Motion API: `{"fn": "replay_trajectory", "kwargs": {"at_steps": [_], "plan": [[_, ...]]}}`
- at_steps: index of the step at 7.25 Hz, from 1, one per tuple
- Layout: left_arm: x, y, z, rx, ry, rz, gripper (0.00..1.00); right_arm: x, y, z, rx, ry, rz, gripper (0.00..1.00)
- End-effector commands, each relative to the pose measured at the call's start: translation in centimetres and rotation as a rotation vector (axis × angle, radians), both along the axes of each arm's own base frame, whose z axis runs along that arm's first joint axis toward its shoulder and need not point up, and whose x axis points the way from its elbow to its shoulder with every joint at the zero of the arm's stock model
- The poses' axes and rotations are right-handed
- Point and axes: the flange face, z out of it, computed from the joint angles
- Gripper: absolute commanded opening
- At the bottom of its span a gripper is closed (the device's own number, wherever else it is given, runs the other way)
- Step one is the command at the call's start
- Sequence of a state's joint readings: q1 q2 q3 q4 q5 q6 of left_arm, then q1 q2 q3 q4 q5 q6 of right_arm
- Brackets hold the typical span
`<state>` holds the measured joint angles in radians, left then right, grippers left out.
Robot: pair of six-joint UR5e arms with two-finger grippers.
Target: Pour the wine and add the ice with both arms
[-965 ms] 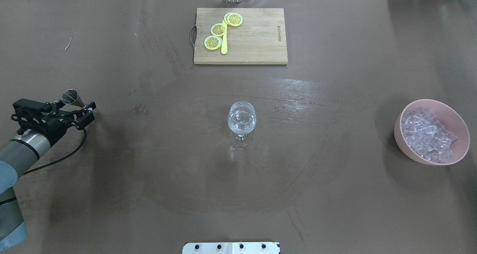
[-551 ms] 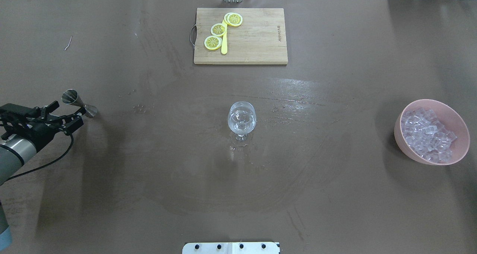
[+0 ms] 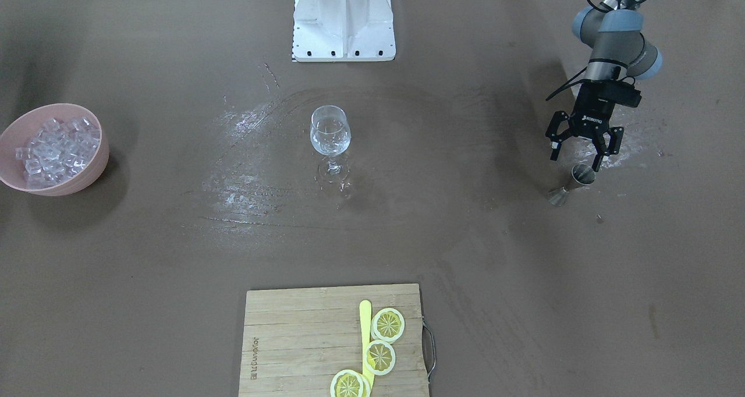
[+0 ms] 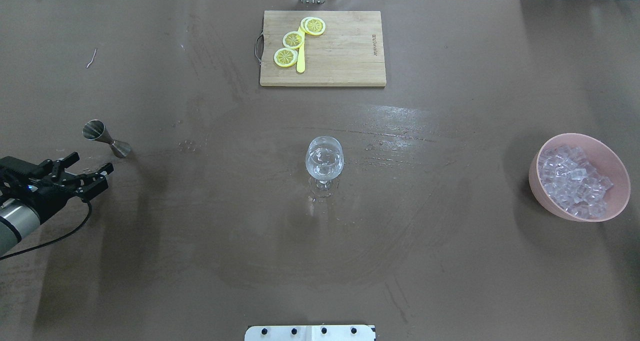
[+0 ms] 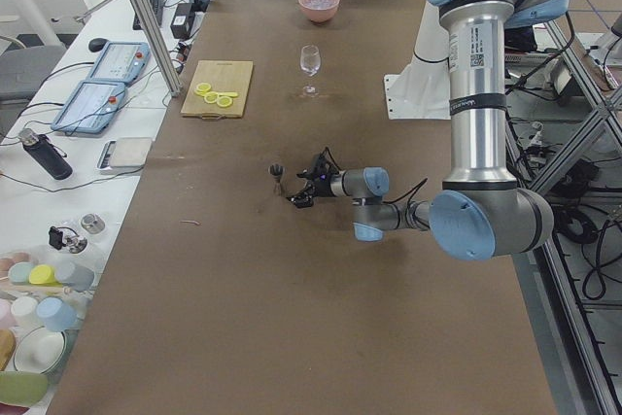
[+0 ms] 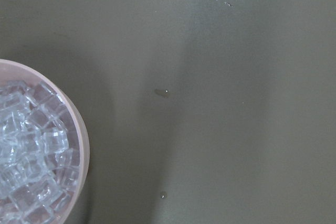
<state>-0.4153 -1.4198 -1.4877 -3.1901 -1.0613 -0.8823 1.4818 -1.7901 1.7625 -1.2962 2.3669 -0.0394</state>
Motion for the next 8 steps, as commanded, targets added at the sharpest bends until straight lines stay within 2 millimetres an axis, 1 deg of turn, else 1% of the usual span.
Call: {"fn": "replay_trajectory", "kwargs": {"at_steps": [1,2,3,4,5,6,7,8], "plan": [[-3.4,2.5,-1.9,0.042,-0.019,0.124,0.97,0.0,0.0,0.0,0.0,0.0,0.0,1.0],[-4.9,3.4,-2.8,0.044,-0.013,0.17,0.97,0.0,0.0,0.0,0.0,0.0,0.0,1.0],[-6.0,3.9,-2.6,0.024,-0.012,0.255,0.97,0.0,0.0,0.0,-0.001,0.0,0.001,1.0],[-8.7,1.6,-2.5,-0.014,-0.013,0.296,0.97,0.0,-0.1,-0.1,0.002,0.0,0.0,1.0],[-13.8,-1.6,-2.2,-0.094,-0.015,0.327,0.97,0.0,-0.1,0.0,-0.001,0.0,0.001,1.0],[-17.4,-5.4,-3.6,-0.074,-0.072,0.399,0.97,0.0,-0.1,0.0,-0.001,0.0,0.001,1.0],[-21.1,-9.1,-4.9,-0.096,-0.125,0.427,0.97,0.0,-0.1,0.0,-0.001,0.0,0.001,1.0],[-24.3,-12.2,-5.7,-0.123,-0.177,0.438,0.97,0.0,-0.1,0.0,-0.001,0.0,0.001,1.0]]}}
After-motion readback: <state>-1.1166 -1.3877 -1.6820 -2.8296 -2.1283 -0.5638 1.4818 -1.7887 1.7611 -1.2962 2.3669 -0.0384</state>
